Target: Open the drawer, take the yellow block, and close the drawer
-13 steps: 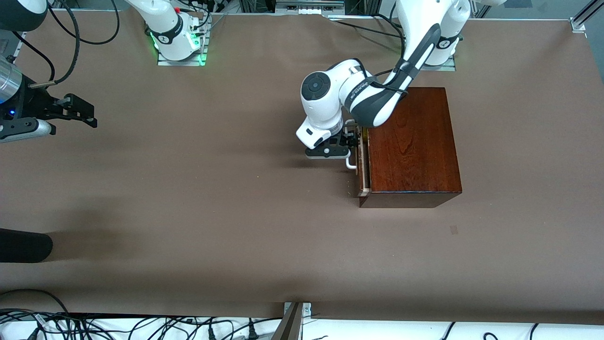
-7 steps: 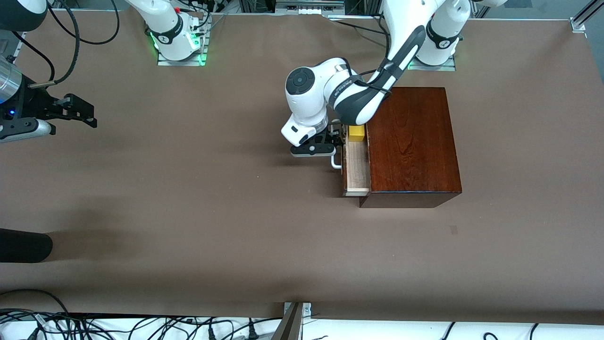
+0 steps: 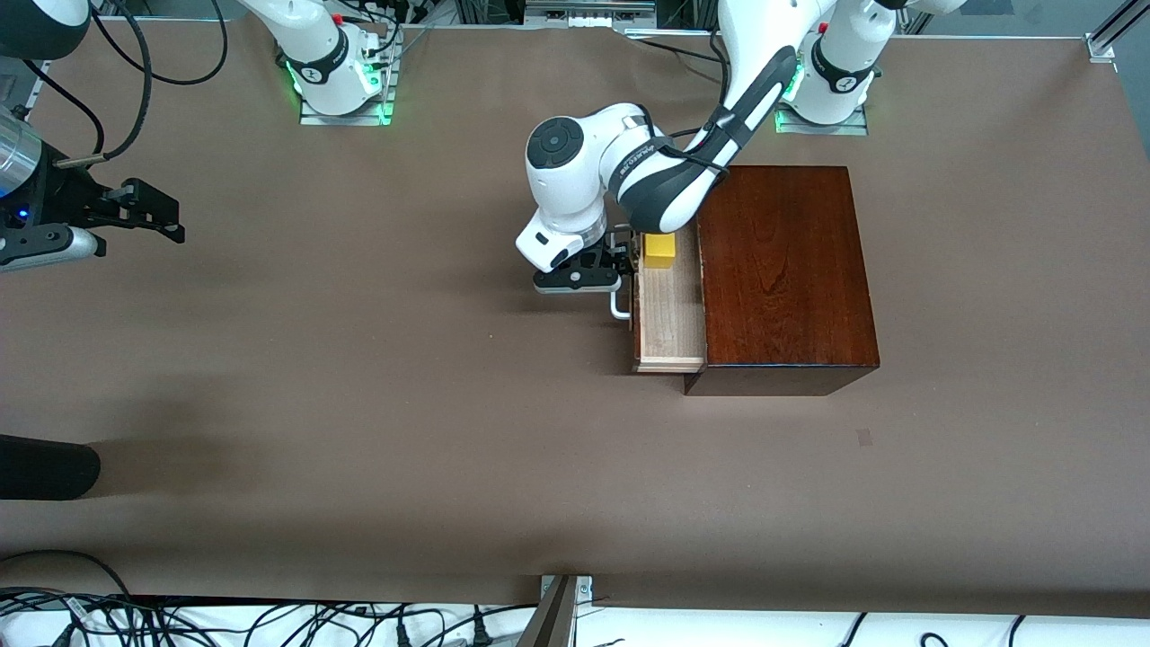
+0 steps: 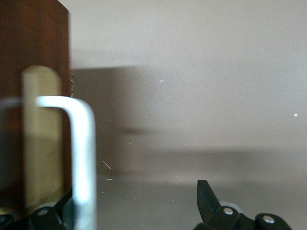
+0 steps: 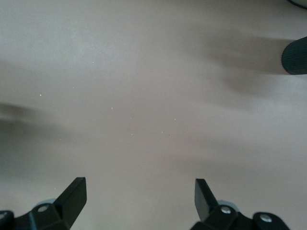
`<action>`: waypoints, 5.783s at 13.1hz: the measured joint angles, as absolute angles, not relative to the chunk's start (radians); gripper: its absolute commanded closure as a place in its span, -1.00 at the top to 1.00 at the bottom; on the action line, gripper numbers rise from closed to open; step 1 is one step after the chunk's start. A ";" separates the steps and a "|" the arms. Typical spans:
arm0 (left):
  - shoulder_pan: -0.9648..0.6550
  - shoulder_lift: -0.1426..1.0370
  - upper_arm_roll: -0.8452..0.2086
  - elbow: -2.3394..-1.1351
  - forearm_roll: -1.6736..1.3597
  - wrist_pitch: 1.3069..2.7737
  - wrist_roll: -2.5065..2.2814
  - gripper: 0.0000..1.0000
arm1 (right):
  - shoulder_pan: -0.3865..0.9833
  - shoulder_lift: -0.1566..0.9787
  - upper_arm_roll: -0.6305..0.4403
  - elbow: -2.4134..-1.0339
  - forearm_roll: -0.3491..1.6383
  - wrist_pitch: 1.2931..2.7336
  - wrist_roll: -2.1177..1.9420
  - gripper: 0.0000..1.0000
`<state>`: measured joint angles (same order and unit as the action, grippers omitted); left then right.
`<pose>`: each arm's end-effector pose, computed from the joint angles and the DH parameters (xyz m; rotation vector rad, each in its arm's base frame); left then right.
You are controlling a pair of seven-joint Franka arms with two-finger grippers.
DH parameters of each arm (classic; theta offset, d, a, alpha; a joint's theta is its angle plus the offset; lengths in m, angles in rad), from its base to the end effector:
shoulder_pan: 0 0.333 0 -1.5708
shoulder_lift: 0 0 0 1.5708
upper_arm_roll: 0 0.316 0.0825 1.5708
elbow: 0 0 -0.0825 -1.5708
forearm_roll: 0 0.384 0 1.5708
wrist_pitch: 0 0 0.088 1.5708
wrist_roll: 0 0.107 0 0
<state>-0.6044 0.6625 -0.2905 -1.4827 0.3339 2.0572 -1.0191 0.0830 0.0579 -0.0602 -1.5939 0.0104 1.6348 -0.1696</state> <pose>0.4821 -0.5178 0.2923 -3.0311 -0.0186 -0.0903 0.5760 0.0151 0.5864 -3.1190 -0.2999 0.0256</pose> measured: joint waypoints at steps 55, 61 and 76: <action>0.143 0.046 -0.303 -1.763 0.050 1.756 0.137 1.00 | 0.952 0.771 0.025 -1.161 -0.055 2.076 -0.515 1.00; 0.143 0.046 -0.303 -1.763 0.050 1.756 0.137 1.00 | 0.958 0.797 0.024 -1.161 -0.057 2.098 -0.515 1.00; 0.145 0.049 -0.302 -1.763 0.050 1.748 0.137 1.00 | 0.956 0.805 0.012 -1.014 -0.072 1.934 -0.515 -1.00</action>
<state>0.1446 0.0490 -0.3015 -1.7630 0.0495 1.7484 0.1366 0.9562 0.8045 0.0117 -1.0142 -0.0715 1.9337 -0.5148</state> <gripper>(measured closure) 0.000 0.445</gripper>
